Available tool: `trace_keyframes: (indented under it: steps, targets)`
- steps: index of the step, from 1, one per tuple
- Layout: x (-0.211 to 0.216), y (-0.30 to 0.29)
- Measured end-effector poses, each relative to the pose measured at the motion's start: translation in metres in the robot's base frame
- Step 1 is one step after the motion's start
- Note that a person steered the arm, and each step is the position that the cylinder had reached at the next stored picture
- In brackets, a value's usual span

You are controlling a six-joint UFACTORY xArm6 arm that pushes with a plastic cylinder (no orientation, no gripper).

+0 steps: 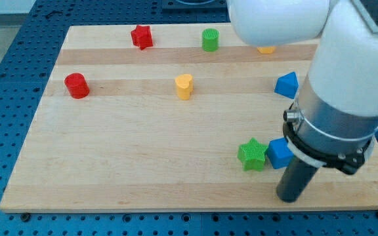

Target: Slide blue triangle closer to the green star

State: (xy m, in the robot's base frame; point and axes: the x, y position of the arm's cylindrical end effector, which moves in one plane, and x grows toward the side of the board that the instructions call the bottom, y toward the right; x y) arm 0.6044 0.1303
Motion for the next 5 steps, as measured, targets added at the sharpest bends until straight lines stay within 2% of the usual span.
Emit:
trace_keyframes:
  steps: [2,4,5]
  targets:
    - [-0.032,0.015]
    - [-0.025,0.013]
    - [-0.018,0.098]
